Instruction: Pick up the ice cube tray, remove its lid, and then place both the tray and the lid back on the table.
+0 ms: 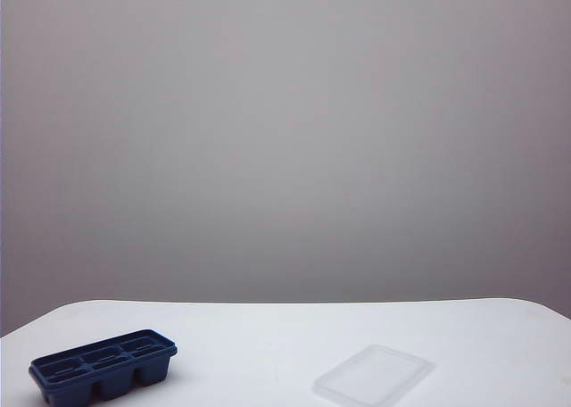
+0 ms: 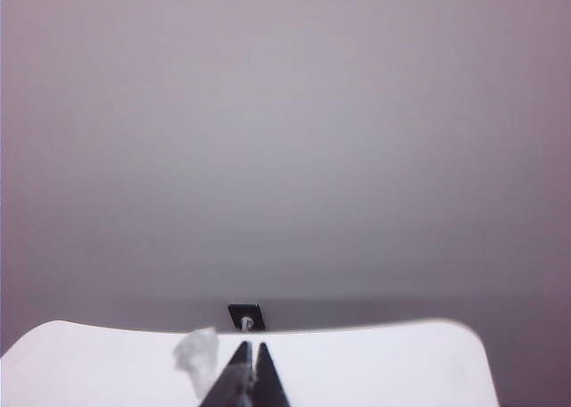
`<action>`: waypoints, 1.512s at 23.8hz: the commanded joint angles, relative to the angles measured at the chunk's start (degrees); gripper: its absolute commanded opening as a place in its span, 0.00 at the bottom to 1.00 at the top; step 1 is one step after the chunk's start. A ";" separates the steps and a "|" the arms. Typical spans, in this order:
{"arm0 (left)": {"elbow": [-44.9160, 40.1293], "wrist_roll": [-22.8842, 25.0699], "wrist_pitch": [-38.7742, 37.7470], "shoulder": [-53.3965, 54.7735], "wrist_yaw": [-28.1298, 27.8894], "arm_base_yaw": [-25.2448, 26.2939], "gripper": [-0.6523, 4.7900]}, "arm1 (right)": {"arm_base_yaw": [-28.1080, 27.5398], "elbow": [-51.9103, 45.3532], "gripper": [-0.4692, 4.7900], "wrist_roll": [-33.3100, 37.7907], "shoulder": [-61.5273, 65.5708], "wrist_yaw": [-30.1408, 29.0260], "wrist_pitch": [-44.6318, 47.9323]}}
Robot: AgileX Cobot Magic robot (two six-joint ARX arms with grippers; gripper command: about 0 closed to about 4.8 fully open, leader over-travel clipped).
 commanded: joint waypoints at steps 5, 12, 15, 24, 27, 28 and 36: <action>-10.78 1.07 7.15 -0.57 1.33 0.13 0.50 | 0.04 -16.41 0.09 6.12 -8.83 3.06 7.17; -14.08 3.48 3.52 -0.57 1.18 0.26 0.17 | -0.02 -24.28 0.09 2.16 -12.57 3.67 6.64; -14.08 3.43 2.25 -0.57 1.18 0.26 0.15 | -0.02 -25.66 0.09 1.79 -12.59 4.26 5.86; -14.08 3.37 0.66 -0.57 1.40 0.24 0.11 | -0.02 -25.66 0.09 0.79 -12.59 5.51 1.16; -14.08 1.64 0.66 -0.57 1.40 0.24 0.12 | -0.02 -25.66 0.09 0.83 -12.44 5.53 0.61; -14.08 0.63 0.63 -0.57 1.42 0.24 0.13 | -0.04 -25.66 0.09 0.81 -12.48 5.70 0.61; -14.08 -1.77 0.68 -0.57 1.60 0.22 0.19 | -0.04 -25.66 0.09 0.81 -12.57 6.03 0.70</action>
